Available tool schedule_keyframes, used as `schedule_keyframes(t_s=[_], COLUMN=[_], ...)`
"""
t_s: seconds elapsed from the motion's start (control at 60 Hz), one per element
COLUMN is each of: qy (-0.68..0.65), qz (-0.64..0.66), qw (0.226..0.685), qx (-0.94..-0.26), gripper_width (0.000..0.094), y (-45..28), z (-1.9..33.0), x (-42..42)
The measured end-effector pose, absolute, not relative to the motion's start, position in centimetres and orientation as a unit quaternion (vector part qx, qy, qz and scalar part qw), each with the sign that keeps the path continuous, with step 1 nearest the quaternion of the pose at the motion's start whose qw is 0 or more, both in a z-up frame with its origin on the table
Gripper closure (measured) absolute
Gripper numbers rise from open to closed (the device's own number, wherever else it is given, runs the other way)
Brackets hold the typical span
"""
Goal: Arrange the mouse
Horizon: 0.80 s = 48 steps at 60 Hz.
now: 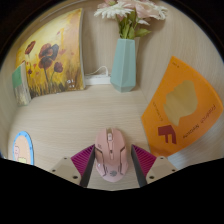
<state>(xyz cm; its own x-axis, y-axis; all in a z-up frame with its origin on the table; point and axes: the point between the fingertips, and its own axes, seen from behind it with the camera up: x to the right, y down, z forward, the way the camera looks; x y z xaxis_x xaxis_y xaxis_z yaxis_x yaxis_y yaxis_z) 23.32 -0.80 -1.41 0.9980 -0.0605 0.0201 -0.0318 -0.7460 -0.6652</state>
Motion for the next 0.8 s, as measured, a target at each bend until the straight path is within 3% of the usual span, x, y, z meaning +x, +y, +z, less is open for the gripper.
schedule_keyframes(t_s=[0.083, 0.4, 0.483, 0.7, 0.8], qy=[0.03, 0.071, 0.087, 0.073, 0.051], qz=[-0.004, -0.036, -0.038, -0.024, -0.003], qw=[0.352, 0.32, 0.344, 0.467, 0.501], qx=[-0.935, -0.944, -0.934, -0.881, -0.864], gripper_width=[0.0392, 0.0569, 0.0569, 0.057, 0.0571], y=[-0.8, -1.1, 0.3, 4.7, 4.9], z=[-1.6, -0.9, 3.1, 20.0, 24.7], x=[22.6, 23.0, 22.1, 13.5, 6.7])
